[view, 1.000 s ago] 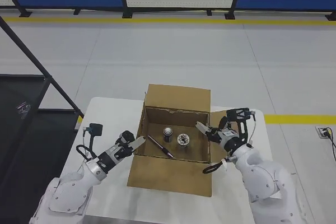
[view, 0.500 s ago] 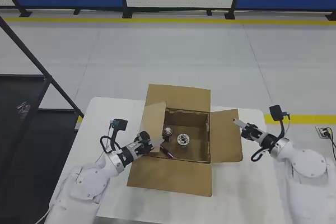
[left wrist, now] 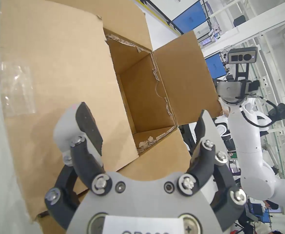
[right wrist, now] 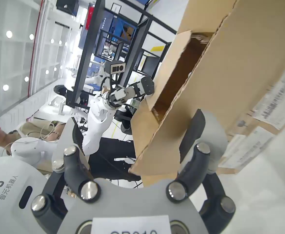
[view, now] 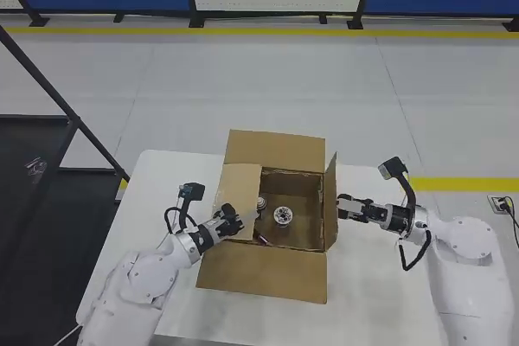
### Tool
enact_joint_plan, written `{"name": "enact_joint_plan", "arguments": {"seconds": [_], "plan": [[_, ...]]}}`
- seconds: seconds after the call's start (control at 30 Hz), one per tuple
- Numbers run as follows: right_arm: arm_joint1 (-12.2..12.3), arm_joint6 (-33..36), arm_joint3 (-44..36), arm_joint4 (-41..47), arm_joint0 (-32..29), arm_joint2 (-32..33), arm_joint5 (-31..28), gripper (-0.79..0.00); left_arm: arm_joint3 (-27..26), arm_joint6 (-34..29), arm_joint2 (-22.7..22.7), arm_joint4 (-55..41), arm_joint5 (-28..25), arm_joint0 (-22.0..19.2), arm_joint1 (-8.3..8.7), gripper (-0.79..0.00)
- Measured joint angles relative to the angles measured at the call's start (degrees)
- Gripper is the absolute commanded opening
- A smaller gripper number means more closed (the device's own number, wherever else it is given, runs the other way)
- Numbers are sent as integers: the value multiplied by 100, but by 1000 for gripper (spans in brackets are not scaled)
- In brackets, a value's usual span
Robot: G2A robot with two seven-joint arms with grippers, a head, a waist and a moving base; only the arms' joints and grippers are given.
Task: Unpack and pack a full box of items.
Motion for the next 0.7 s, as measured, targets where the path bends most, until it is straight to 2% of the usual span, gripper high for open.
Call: {"name": "enact_joint_plan", "arguments": {"seconds": [0.13,0.33,0.53,0.7], "plan": [[-45,-523,-308,-318,-13,-587,53,0,38,85,36,-30,107,-8,-12,0],[-107,-1708,-549,-1448,-54,-1448,100,0,61,246,85,-99,288,-7,-36,0],[-135,-2565,-508,-2466,-48,-1979,271,0,117,344,121,-139,478,-30,-57,0],[-167,-2846,-334,-2805,62,-2283,702,0,189,399,171,-138,658,-90,-77,0]]}}
